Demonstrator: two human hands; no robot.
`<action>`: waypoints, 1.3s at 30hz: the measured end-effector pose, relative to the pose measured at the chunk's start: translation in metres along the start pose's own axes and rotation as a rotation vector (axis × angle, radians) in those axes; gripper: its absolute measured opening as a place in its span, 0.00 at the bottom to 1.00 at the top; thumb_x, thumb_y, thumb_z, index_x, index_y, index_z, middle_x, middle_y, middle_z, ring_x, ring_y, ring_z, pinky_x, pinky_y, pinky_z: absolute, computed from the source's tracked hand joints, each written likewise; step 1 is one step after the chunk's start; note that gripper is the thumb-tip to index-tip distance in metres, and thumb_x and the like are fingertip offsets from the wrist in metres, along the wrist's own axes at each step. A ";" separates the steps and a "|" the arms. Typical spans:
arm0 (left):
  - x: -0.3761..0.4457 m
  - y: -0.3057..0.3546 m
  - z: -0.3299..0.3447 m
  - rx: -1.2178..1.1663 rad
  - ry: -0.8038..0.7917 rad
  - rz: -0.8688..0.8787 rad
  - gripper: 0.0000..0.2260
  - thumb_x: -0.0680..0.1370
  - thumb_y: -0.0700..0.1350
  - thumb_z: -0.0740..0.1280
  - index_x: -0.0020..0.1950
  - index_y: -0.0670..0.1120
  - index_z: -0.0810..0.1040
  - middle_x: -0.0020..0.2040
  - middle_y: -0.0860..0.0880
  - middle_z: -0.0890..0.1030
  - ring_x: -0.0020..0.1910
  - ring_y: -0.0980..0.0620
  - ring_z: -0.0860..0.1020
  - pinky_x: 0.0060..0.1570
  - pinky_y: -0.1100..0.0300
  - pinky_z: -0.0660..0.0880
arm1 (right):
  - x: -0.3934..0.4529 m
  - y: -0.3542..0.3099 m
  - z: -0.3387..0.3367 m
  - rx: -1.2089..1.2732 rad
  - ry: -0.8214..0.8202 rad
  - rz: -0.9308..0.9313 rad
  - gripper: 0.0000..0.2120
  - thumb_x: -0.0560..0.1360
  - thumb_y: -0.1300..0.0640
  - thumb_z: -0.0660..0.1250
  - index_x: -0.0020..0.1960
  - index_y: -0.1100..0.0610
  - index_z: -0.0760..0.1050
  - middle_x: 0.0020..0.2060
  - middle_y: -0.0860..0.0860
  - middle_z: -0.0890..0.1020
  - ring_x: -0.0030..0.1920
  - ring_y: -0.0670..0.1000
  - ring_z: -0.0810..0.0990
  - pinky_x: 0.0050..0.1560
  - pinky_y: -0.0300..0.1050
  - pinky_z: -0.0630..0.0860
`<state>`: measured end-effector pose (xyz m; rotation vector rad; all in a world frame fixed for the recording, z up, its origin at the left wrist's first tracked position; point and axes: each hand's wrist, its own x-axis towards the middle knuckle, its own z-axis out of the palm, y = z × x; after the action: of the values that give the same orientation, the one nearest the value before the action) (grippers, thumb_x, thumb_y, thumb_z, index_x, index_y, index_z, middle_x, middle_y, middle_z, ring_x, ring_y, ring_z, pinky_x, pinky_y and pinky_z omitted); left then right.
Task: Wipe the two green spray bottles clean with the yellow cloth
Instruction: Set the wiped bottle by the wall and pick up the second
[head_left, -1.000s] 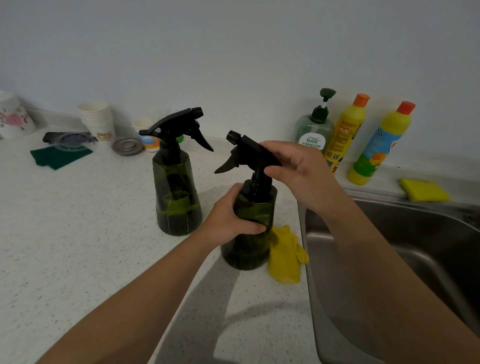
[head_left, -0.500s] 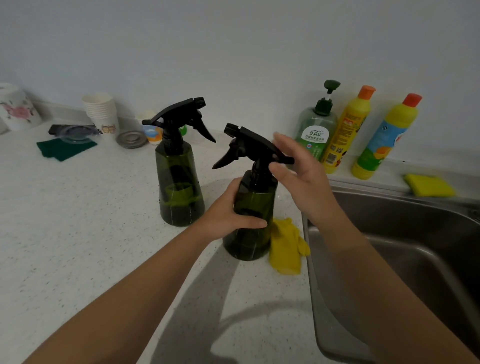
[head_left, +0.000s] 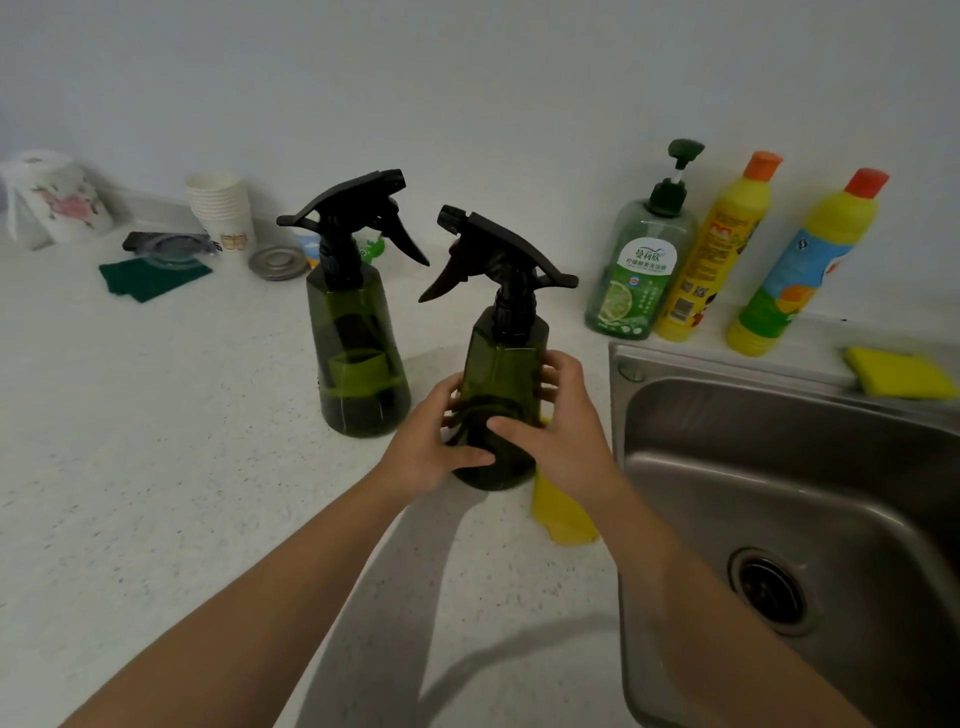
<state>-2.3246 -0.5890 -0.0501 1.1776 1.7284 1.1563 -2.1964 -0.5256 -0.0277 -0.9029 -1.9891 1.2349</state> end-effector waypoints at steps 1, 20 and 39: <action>0.007 0.000 0.000 -0.005 0.007 0.005 0.34 0.68 0.36 0.71 0.69 0.48 0.59 0.67 0.47 0.68 0.67 0.44 0.67 0.64 0.50 0.67 | 0.007 0.003 0.000 -0.014 0.018 -0.007 0.31 0.66 0.58 0.72 0.63 0.50 0.59 0.61 0.51 0.68 0.59 0.50 0.70 0.56 0.40 0.71; 0.187 0.008 0.022 0.097 0.029 0.163 0.38 0.68 0.38 0.71 0.72 0.48 0.54 0.69 0.44 0.68 0.66 0.46 0.68 0.56 0.61 0.65 | 0.150 0.062 -0.033 -0.161 0.377 0.021 0.28 0.70 0.58 0.69 0.66 0.55 0.61 0.62 0.56 0.73 0.60 0.53 0.72 0.61 0.51 0.71; 0.244 0.004 0.031 0.141 0.032 0.225 0.39 0.69 0.41 0.71 0.73 0.50 0.50 0.70 0.45 0.67 0.67 0.46 0.67 0.63 0.53 0.66 | 0.180 0.080 -0.051 -0.180 0.234 0.032 0.30 0.72 0.64 0.65 0.70 0.57 0.56 0.66 0.57 0.69 0.65 0.53 0.68 0.65 0.49 0.67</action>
<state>-2.3708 -0.3487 -0.0762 1.4771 1.7596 1.2047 -2.2412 -0.3293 -0.0561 -1.1162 -1.9238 0.9297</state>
